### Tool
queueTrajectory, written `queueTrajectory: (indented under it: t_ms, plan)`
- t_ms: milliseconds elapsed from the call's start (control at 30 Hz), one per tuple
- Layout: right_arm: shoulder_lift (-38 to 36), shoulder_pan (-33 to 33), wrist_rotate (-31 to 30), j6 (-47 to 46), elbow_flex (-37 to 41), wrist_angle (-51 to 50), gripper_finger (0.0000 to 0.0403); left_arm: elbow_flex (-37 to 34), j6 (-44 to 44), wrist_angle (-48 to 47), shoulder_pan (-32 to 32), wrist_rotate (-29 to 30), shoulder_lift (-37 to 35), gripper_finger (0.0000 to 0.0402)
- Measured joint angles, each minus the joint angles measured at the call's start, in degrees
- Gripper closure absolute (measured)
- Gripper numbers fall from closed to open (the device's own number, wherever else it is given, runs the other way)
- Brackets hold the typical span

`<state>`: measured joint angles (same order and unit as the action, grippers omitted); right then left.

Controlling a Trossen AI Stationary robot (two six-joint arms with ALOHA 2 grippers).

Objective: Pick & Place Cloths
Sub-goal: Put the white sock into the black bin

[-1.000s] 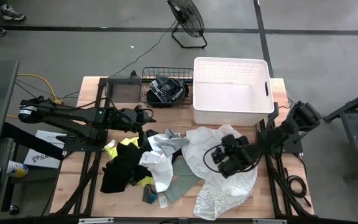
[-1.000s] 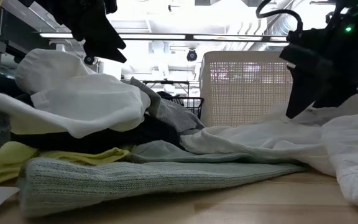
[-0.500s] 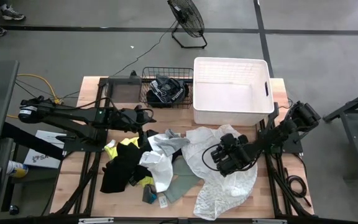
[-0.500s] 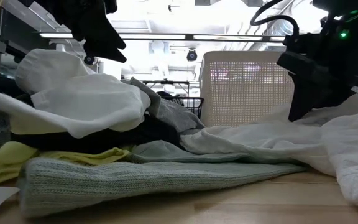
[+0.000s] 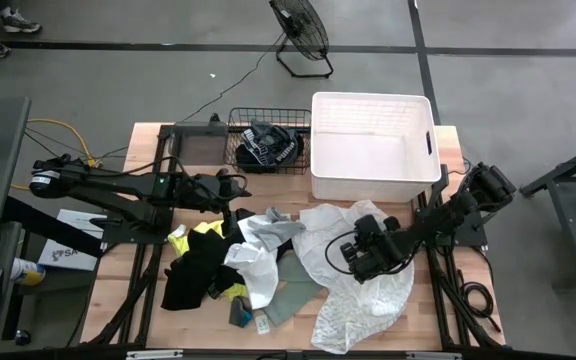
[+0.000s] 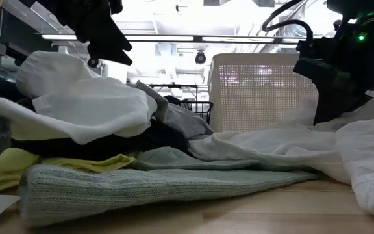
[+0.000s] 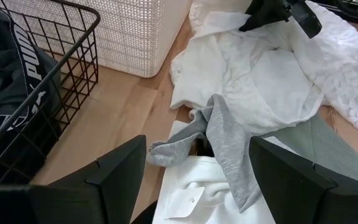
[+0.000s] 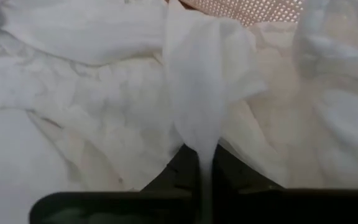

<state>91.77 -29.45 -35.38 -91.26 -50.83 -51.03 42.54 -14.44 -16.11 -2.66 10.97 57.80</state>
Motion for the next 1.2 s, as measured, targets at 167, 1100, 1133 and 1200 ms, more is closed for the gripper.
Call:
queueTrajectory:
  t_ms: [167, 1100, 1133, 1200]
  plan:
    - [-1.1, -0.07, 1.42, 0.75, 0.0, 0.3, 0.0395, 0.0, 0.0, 0.52, 0.0, -0.01, 0.0, 0.0122]
    - [-13.89, -1.36, -2.38, 19.54, -0.02, 11.58, 0.0398, 0.02, 0.46, 3.14, 0.0, -0.67, 0.02, 0.0122]
    - [-14.37, -1.36, -2.42, 20.44, -0.02, 11.98, 0.0398, 0.02, 0.46, 3.14, 0.0, -0.66, 0.02, 0.0122]
    - [-15.24, -1.36, -2.18, 21.58, -0.02, 11.93, 0.0398, 0.02, 0.46, 3.14, 0.02, -0.69, 0.02, 0.0122]
